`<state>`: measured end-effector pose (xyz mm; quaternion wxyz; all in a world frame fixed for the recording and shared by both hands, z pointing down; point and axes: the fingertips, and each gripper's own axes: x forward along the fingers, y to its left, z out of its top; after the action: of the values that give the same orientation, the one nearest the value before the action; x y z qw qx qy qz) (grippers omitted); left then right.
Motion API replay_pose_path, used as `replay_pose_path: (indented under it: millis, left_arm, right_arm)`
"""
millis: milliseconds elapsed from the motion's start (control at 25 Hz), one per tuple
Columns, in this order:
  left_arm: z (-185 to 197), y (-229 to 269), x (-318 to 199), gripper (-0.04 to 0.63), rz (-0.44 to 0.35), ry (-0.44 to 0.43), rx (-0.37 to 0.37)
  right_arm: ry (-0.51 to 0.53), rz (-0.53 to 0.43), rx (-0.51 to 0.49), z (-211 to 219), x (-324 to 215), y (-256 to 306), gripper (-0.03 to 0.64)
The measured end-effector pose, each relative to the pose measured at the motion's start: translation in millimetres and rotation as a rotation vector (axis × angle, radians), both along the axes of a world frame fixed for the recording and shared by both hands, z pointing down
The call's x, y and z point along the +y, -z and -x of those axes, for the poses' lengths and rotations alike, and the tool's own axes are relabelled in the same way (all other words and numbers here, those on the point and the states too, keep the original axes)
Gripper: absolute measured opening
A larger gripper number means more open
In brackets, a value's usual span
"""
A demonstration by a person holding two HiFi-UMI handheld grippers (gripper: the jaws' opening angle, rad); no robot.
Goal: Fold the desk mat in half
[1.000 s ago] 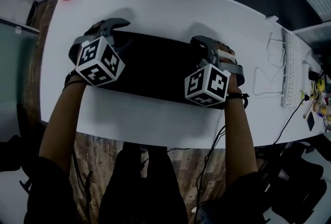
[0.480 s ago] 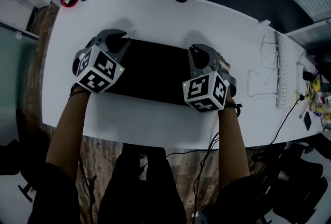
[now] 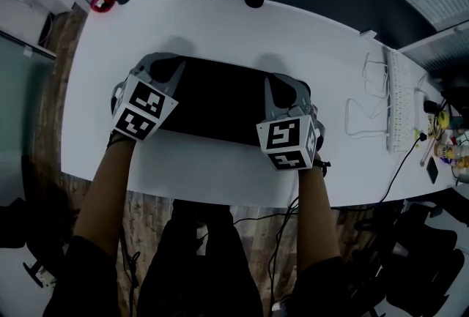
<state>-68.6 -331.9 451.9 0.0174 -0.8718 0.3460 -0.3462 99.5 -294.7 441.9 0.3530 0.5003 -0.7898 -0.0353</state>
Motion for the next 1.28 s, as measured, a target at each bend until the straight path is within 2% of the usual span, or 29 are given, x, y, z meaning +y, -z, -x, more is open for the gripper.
replay_pose_path:
  millis: [360, 720, 840, 960, 1280]
  left_arm:
    - [5, 25, 24, -0.006, -0.034, 0.099, 0.132]
    - [6, 60, 52, -0.006, -0.101, 0.151, 0.224]
    - [5, 68, 64, -0.006, -0.109, 0.159, 0.256]
    - [4, 75, 73, -0.006, -0.107, 0.165, 0.287]
    - [-2, 85, 100, -0.006, -0.122, 0.16, 0.304]
  right_arm:
    - [-0.073, -0.045, -0.134, 3, 21, 25, 0.009]
    - [-0.124, -0.093, -0.212, 7, 51, 53, 0.009]
    - [-0.146, -0.113, -0.27, 8, 64, 64, 0.009]
    - [-0.154, -0.133, -0.287, 8, 76, 73, 0.008]
    - [-0.178, -0.164, -0.314, 4, 102, 89, 0.009]
